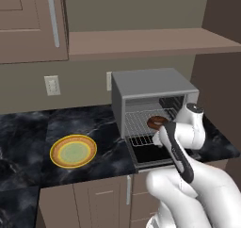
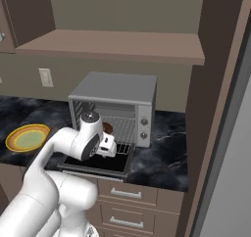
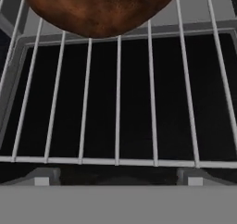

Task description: Pick up the bagel from the plate, place it on the toaster oven rack, close the door, and set the timer.

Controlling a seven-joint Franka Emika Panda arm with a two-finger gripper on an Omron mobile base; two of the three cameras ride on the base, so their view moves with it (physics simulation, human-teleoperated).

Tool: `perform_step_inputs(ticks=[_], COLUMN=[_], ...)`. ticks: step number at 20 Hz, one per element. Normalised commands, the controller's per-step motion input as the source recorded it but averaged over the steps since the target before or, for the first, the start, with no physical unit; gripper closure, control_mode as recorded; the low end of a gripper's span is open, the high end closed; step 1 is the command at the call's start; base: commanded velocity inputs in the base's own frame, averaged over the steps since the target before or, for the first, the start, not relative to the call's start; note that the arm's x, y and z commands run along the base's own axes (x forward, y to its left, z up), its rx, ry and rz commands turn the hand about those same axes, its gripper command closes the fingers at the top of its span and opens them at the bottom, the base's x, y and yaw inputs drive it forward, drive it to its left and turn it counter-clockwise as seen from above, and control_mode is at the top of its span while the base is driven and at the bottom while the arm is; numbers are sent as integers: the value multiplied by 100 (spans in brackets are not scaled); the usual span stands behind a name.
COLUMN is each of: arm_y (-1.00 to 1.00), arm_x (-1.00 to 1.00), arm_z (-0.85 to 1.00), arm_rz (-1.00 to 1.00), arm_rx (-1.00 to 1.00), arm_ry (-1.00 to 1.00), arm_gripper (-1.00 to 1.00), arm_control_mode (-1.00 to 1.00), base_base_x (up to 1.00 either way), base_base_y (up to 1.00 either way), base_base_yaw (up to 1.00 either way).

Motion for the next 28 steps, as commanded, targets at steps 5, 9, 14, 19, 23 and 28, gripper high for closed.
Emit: perform_step_inputs(ticks=[5, 9, 14, 19, 23, 28], arm_y=[27, 17, 5, 0, 0, 4], arm_x=[20, 6, 0, 8, 21, 31], arm_z=[-81, -85, -62, -34, -39, -42], arm_rz=[0, 0, 0, 0, 0, 0], arm_rx=[-7, -5, -2, 0, 0, 0], arm_ry=[-8, -17, -22, -26, -24, -18], arm_gripper=[-100, -100, -100, -100, -100, -100], arm_control_mode=[-100, -100, -100, -100, -100, -100], base_base_x=[0, 0, 0, 0, 0, 0], base_base_y=[0, 0, 0, 0, 0, 0], base_base_yaw=[0, 0, 0, 0, 0, 0])
